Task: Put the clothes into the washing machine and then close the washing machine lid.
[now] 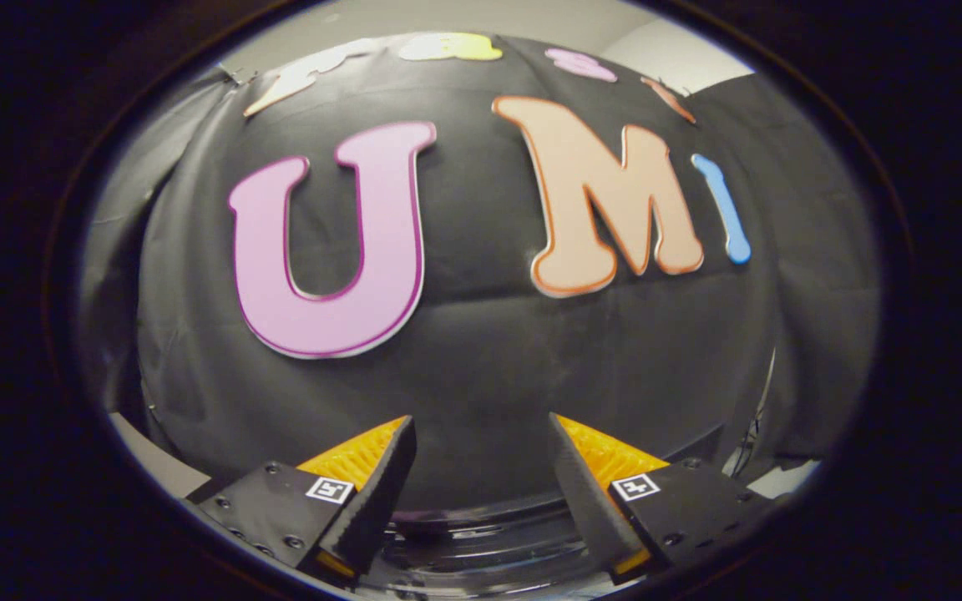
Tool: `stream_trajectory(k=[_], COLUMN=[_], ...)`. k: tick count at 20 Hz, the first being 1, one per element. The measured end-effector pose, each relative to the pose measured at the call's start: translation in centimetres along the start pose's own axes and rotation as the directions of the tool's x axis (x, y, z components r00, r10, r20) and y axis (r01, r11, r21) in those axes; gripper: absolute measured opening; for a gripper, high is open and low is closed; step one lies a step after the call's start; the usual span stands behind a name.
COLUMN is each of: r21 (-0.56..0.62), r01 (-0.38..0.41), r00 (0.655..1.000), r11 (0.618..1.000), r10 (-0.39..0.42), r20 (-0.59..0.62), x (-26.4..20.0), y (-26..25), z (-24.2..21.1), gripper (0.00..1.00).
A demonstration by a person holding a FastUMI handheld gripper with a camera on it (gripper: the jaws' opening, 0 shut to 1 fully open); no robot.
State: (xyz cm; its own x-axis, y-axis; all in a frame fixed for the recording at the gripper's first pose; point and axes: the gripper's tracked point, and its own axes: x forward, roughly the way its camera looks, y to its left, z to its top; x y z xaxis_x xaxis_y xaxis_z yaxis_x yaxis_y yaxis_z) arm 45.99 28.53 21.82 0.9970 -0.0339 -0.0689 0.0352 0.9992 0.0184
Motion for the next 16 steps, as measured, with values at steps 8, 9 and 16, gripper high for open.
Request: stream_trajectory(k=[8, 9, 16], r21=[-0.079, -0.079, -0.082], r01=[-0.007, -0.006, -0.005], r00=[0.995, 0.995, 0.996], r11=[0.997, 0.997, 0.997], r10=[0.015, 0.014, 0.013], r20=[0.097, 0.099, 0.089], x=[-2.8, -3.3, -6.2], y=[-0.9, -1.0, -1.4], z=[0.7, 0.7, 0.1], gripper=[0.97, 0.97, 0.96])
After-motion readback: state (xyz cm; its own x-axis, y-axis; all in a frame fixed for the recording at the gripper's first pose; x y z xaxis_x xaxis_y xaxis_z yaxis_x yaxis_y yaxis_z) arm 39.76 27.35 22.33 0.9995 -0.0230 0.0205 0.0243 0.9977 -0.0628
